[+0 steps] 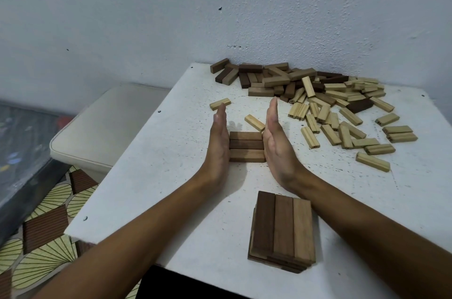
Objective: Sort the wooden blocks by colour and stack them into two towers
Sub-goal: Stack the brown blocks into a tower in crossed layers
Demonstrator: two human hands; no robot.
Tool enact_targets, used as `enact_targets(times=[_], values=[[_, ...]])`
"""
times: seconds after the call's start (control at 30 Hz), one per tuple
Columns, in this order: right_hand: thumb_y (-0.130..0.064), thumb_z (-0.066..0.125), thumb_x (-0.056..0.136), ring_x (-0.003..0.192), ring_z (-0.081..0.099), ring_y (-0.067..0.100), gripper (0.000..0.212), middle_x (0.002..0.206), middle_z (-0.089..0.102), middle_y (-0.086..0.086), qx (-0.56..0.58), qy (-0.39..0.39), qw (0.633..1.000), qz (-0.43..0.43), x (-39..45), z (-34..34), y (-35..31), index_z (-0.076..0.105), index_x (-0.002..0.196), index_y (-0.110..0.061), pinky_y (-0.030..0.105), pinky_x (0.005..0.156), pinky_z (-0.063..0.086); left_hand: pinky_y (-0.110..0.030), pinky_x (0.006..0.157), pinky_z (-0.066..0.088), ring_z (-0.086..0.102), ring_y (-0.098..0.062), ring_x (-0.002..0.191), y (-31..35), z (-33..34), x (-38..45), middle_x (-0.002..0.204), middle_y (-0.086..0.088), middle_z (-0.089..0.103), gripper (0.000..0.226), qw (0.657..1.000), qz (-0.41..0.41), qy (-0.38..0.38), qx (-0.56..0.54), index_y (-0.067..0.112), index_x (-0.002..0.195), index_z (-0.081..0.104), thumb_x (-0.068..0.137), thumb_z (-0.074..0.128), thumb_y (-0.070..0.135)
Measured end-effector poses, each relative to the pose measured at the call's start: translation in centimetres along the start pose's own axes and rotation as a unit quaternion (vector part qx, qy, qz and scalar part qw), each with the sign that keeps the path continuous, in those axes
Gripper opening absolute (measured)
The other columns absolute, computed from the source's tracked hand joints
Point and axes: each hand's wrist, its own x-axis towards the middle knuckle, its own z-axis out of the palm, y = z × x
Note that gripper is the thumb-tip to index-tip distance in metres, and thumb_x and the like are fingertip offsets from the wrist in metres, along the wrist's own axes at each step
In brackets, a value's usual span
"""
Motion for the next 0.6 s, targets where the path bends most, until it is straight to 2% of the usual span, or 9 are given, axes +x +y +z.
enact_targets(times=[0.03,0.07,0.1,0.17,0.23,0.3,0.37,0.47,0.6], values=[[-0.050,0.030,0.090,0.103,0.025,-0.041,0.074,0.144,0.008,-0.037,-0.001,0.008,1.000,0.003,0.1,-0.1,0.0,-0.010,0.152,-0.037,0.021,0.108,0.010,-0.005,0.101,0.033,0.039,0.021,0.122,-0.1,-0.3,0.2,0.150,0.017,0.039,0.050,1.000,0.001,-0.006,0.014,0.032,0.146,0.032,0.101,0.015,0.048],[-0.044,0.040,0.092,0.113,0.024,-0.034,0.077,0.153,0.009,-0.028,-0.009,0.019,1.000,0.008,0.2,-0.3,0.0,-0.007,0.152,-0.038,0.022,0.107,0.013,-0.006,0.097,0.035,0.044,0.018,0.121,0.2,-0.6,0.3,0.142,0.017,0.049,0.039,1.000,-0.004,-0.007,0.027,0.033,0.140,0.038,0.105,0.023,0.041],[-0.034,0.052,0.094,0.124,0.023,-0.022,0.081,0.159,0.011,-0.015,-0.030,0.032,0.999,0.011,0.2,-0.7,0.1,-0.004,0.152,-0.040,0.023,0.106,0.017,-0.014,0.102,0.035,0.043,0.010,0.128,0.2,-1.3,0.6,0.141,0.013,0.050,0.036,0.998,-0.001,0.002,0.068,0.033,0.139,0.040,0.103,0.037,0.036],[-0.014,0.064,0.091,0.134,0.026,-0.001,0.091,0.156,0.029,0.000,-0.113,0.029,0.993,-0.006,0.2,-2.0,0.1,0.002,0.153,-0.038,0.021,0.102,0.025,-0.032,0.110,0.038,0.042,0.002,0.132,-0.2,-3.1,1.2,0.143,0.007,0.048,0.055,0.984,0.030,-0.001,0.174,0.034,0.138,0.041,0.086,0.057,0.028],[-0.008,0.070,0.086,0.127,0.042,0.000,0.098,0.142,0.047,-0.001,-0.213,-0.013,0.976,-0.032,0.1,-3.6,0.0,0.006,0.154,-0.037,0.011,0.092,0.033,-0.036,0.109,0.040,0.046,0.002,0.126,-0.6,-5.1,1.8,0.136,0.006,0.053,0.067,0.959,0.037,-0.044,0.276,0.035,0.135,0.042,0.073,0.066,0.028],[-0.018,0.076,0.079,0.116,0.049,-0.002,0.104,0.132,0.051,-0.008,-0.305,-0.063,0.949,-0.037,0.1,-5.1,-0.5,0.006,0.153,-0.041,0.014,0.085,0.040,-0.042,0.112,0.036,0.045,-0.003,0.128,-0.7,-6.5,2.1,0.133,0.011,0.054,0.079,0.924,0.036,-0.090,0.371,0.040,0.137,0.040,0.066,0.075,0.039],[-0.033,0.080,0.072,0.123,0.040,-0.006,0.111,0.133,0.048,-0.015,-0.375,-0.103,0.921,-0.033,0.2,-6.1,-0.8,0.004,0.151,-0.047,0.023,0.098,0.036,-0.051,0.115,0.029,0.040,-0.011,0.133,-0.8,-7.5,2.4,0.134,0.017,0.050,0.087,0.899,0.032,-0.129,0.418,0.046,0.139,0.035,0.062,0.077,0.047],[-0.036,0.084,0.069,0.137,0.027,0.004,0.117,0.139,0.041,-0.018,-0.435,-0.136,0.890,-0.030,0.4,-6.6,-0.9,0.000,0.149,-0.051,0.042,0.111,0.032,-0.053,0.116,0.027,0.041,-0.005,0.126,-0.8,-8.2,3.0,0.131,0.019,0.049,0.094,0.885,0.026,-0.146,0.441,0.047,0.141,0.031,0.061,0.079,0.048],[-0.042,0.083,0.065,0.146,0.018,0.013,0.119,0.145,0.035,-0.014,-0.451,-0.148,0.880,-0.030,0.9,-6.5,-0.9,-0.004,0.146,-0.057,0.053,0.115,0.026,-0.052,0.116,0.026,0.044,-0.008,0.126,-0.3,-7.8,3.5,0.124,0.025,0.051,0.097,0.881,0.025,-0.162,0.445,0.051,0.138,0.028,0.057,0.081,0.050]])
